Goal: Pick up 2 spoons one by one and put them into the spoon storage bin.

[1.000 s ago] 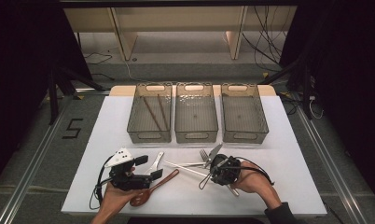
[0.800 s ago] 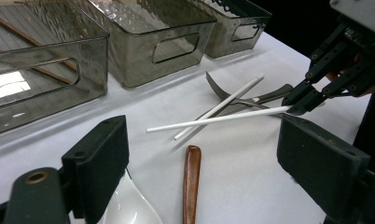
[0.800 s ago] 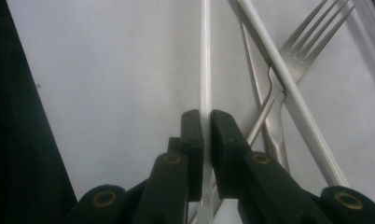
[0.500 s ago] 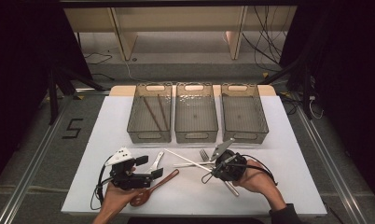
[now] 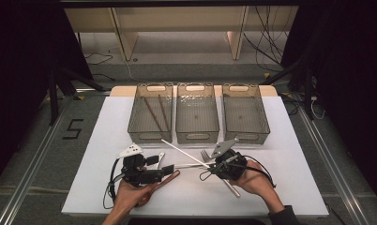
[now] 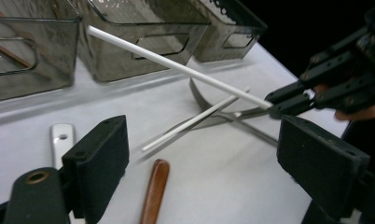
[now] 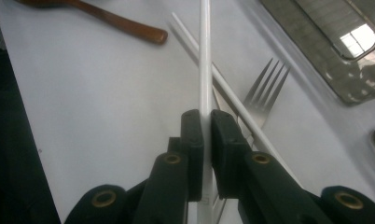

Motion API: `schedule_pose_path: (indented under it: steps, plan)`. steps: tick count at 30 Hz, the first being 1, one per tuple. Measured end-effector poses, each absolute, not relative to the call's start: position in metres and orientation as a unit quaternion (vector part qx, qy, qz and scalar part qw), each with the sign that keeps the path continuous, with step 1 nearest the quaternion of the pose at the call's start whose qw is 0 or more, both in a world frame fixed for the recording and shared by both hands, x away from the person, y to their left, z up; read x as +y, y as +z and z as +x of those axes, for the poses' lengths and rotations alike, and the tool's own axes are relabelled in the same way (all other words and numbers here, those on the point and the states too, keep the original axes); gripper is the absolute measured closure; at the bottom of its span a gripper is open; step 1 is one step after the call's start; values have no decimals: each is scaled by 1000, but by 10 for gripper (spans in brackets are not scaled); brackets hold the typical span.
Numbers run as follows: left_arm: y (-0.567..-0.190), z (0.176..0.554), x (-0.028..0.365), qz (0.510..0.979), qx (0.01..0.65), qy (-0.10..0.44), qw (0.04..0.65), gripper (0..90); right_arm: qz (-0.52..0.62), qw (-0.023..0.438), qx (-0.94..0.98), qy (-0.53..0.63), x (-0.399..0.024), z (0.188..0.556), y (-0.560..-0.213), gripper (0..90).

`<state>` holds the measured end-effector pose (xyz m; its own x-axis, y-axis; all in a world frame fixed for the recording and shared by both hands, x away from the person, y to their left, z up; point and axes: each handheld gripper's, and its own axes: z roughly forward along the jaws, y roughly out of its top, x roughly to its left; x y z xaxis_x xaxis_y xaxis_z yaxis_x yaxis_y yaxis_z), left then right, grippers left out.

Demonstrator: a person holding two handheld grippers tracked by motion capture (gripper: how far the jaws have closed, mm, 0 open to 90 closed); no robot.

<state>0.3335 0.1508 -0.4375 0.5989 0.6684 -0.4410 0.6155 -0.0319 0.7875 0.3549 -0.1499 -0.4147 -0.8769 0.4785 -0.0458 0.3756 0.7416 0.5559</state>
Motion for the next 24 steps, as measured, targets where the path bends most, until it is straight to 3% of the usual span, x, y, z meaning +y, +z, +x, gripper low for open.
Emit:
schedule_pose_path:
  steps: [5, 18, 24]
  plan:
    - [-440, 348, 145, 685, 476, -27, 551, 168, 224, 103, 924, 292, -145, 352, -412, 845]
    - [-435, 364, 124, 662, 488, -54, 566, 192, 219, 130, 909, 331, -134, 346, -406, 844]
    - [-432, 365, 108, 661, 490, -58, 565, 246, 218, 136, 905, 340, -134, 345, -405, 844]
